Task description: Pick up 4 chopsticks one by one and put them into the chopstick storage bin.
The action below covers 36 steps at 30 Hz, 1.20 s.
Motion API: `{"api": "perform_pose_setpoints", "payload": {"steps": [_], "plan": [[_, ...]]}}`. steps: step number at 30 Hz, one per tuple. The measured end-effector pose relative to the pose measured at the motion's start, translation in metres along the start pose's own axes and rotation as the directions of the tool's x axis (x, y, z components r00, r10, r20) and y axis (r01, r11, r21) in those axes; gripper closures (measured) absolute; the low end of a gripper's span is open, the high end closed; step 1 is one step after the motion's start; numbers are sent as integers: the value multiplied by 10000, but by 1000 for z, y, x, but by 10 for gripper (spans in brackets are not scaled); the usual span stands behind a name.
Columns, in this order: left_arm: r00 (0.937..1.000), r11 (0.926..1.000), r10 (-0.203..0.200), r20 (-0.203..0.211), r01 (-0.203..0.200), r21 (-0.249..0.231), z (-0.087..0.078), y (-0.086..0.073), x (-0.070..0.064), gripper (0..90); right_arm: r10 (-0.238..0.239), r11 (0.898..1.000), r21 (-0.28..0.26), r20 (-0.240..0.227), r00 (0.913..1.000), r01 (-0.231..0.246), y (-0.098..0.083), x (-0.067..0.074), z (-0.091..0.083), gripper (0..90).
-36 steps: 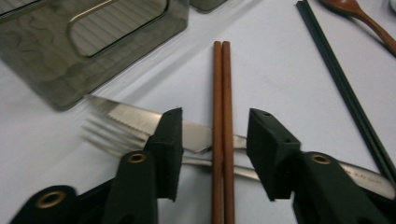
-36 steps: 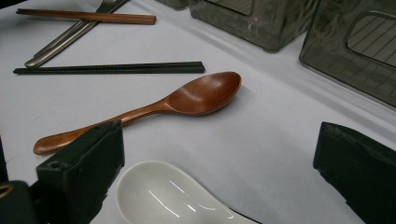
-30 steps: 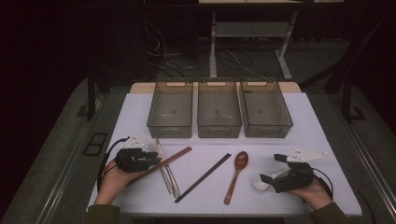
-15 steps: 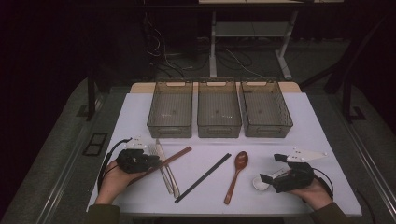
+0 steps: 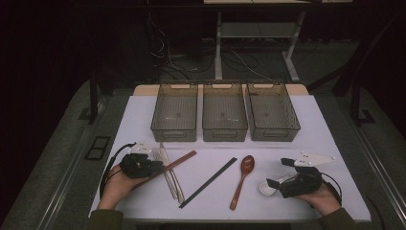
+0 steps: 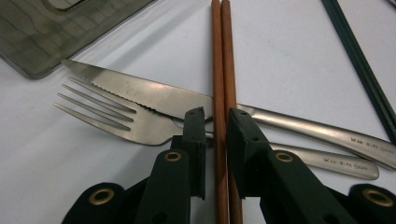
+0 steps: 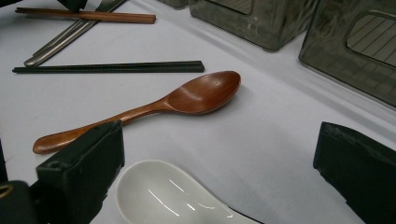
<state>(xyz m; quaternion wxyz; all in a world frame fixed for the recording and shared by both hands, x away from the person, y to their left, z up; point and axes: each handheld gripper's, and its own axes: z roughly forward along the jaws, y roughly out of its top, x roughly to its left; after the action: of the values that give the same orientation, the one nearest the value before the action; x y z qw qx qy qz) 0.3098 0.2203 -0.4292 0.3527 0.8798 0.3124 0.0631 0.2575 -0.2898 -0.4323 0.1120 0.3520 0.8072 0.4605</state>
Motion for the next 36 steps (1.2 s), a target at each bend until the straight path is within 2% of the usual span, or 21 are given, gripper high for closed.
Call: {"api": "perform_pose_setpoints", "payload": {"steps": [12,15,19,22,36], "plan": [[9999,9999,-147,-88,148,54,2,-2,3,755,-13,10000,13,-3,10000,13,0,0,0,18],[9999,9998,-49,-96,50,173,3,-3,5,754,-2,10000,11,-7,10000,2,0,0,0,18],[9999,9996,-165,-51,166,247,4,-5,6,753,-12,10000,8,-10,10000,12,0,0,0,18],[9999,9992,-124,-60,126,391,5,-6,6,751,-11,10000,11,-9,10000,11,0,0,0,18],[9999,9988,-56,-95,61,492,5,-6,6,770,-9,10000,44,-21,10000,9,0,0,0,18]]}}
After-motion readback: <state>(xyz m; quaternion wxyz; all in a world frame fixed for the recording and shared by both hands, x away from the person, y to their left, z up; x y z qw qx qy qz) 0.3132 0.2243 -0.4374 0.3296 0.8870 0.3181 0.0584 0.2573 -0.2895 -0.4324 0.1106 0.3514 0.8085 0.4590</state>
